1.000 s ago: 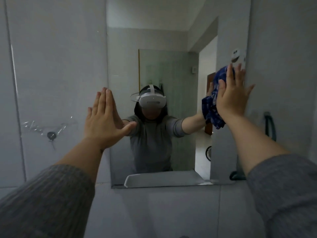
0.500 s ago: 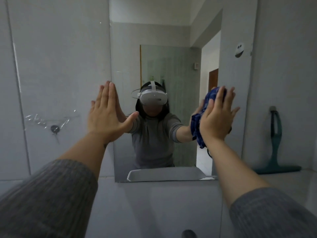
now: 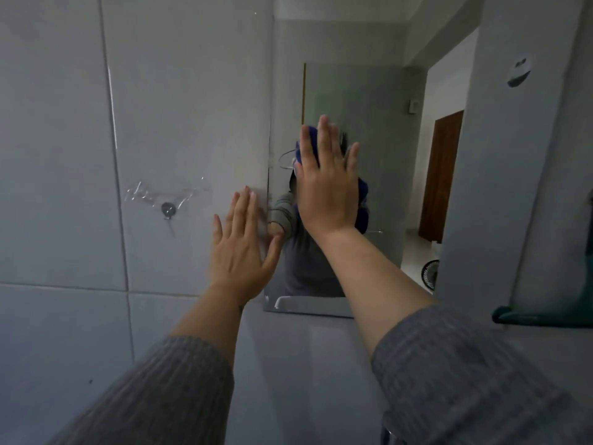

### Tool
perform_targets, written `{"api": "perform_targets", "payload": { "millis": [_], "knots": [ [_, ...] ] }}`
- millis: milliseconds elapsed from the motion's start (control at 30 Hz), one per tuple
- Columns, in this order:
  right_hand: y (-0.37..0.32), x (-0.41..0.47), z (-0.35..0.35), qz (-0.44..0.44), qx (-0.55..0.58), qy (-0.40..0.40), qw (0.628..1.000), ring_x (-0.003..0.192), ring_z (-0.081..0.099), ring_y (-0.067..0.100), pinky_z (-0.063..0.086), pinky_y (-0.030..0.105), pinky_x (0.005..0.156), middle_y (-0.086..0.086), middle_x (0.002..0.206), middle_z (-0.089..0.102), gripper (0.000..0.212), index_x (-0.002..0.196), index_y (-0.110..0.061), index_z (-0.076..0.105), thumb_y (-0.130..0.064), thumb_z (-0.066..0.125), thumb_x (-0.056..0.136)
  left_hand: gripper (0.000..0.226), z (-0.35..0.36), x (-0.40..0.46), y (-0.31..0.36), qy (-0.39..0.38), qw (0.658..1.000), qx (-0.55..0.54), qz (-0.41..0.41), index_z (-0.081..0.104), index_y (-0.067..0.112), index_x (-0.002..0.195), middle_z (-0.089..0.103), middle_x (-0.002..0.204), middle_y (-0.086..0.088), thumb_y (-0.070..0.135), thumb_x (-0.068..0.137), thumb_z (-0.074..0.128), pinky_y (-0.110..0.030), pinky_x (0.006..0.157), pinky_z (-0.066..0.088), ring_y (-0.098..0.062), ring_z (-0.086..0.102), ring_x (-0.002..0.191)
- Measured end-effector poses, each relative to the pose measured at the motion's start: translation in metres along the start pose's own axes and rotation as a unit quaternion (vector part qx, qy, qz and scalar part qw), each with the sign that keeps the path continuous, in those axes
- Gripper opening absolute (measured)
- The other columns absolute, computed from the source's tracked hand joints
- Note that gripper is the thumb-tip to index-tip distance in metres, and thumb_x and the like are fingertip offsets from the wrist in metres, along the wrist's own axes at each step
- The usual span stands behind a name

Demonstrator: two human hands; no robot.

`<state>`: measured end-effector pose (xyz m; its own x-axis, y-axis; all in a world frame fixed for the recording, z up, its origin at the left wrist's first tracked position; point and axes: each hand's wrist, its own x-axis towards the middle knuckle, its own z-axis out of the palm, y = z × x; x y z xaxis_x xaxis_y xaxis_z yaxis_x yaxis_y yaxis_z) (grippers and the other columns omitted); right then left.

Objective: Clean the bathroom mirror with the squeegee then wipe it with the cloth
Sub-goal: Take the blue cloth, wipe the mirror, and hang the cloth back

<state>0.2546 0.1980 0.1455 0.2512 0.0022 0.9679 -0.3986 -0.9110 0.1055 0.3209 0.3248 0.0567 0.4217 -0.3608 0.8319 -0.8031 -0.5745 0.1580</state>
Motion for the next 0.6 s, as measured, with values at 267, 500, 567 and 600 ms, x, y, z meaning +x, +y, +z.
{"api": "perform_targets", "payload": {
  "millis": [267, 500, 567, 600],
  "knots": [
    [-0.036, -0.049, 0.025, -0.135, 0.033, -0.035, 0.990, 0.145, 0.024, 0.028, 0.017, 0.057, 0.116, 0.014, 0.156, 0.027, 0.049, 0.148, -0.014, 0.030, -0.029, 0.037, 0.102, 0.086, 0.016, -0.017, -0.014, -0.021, 1.000, -0.014, 0.008, -0.008, 0.015, 0.151, -0.015, 0.159, 0.001, 0.054, 0.093, 0.042, -0.044, 0.119, -0.001, -0.013, -0.017, 0.145],
    [0.020, -0.080, 0.007, -0.063, -0.025, -0.011, 0.998, 0.143, 0.028, 0.028, 0.013, 0.058, 0.113, 0.015, 0.154, 0.031, 0.048, 0.147, -0.015, 0.033, -0.029, 0.037, 0.101, 0.087, 0.014, -0.018, -0.008, -0.028, 1.000, 0.003, 0.005, -0.007, 0.014, 0.150, -0.009, 0.160, -0.007, 0.058, 0.092, 0.040, -0.050, 0.117, 0.002, -0.022, -0.010, 0.147],
    [0.042, -0.086, -0.001, -0.041, -0.030, -0.018, 0.999, 0.144, 0.026, 0.030, 0.010, 0.057, 0.114, 0.016, 0.154, 0.030, 0.049, 0.148, -0.015, 0.031, -0.030, 0.036, 0.102, 0.082, 0.014, -0.020, -0.004, -0.037, 0.999, 0.007, 0.007, -0.013, 0.024, 0.148, -0.009, 0.160, -0.010, 0.053, 0.094, 0.041, -0.053, 0.116, 0.003, -0.026, -0.009, 0.147],
    [0.054, -0.090, -0.005, -0.029, -0.032, -0.022, 0.999, 0.144, 0.025, 0.030, 0.009, 0.057, 0.114, 0.016, 0.155, 0.029, 0.049, 0.148, -0.015, 0.030, -0.031, 0.034, 0.102, 0.080, 0.014, -0.021, -0.002, -0.041, 0.999, 0.012, 0.007, -0.013, 0.027, 0.148, -0.010, 0.160, -0.012, 0.051, 0.095, 0.041, -0.054, 0.116, 0.004, -0.028, -0.009, 0.146]
  ]
}}
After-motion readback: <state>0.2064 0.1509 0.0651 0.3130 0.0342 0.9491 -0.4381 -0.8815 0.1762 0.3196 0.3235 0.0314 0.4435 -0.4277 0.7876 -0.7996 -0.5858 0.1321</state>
